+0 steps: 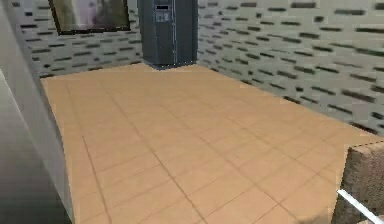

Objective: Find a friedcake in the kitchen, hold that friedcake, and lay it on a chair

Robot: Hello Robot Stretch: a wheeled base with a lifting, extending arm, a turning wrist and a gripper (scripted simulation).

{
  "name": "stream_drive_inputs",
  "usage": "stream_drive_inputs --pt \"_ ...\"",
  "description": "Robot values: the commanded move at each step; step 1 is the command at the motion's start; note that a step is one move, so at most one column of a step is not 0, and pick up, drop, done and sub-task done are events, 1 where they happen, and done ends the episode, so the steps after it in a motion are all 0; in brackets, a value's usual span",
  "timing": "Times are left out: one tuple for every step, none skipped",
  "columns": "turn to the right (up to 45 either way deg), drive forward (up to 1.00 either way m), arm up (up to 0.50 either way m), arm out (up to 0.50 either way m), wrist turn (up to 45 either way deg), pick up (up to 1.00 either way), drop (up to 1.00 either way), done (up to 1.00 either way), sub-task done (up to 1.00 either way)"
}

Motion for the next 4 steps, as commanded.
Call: stream_drive_inputs --pt "-45.0 0.0 0.0 0.0 0.0 0.0 0.0 0.0 0.0" --pt "-3.0 0.0 0.0 0.0 0.0 0.0 0.0 0.0 0.0" --pt "45.0 0.0 0.0 0.0 0.0 0.0 0.0 0.0 0.0" --pt "33.0 0.0 0.0 0.0 0.0 0.0 0.0 0.0 0.0"
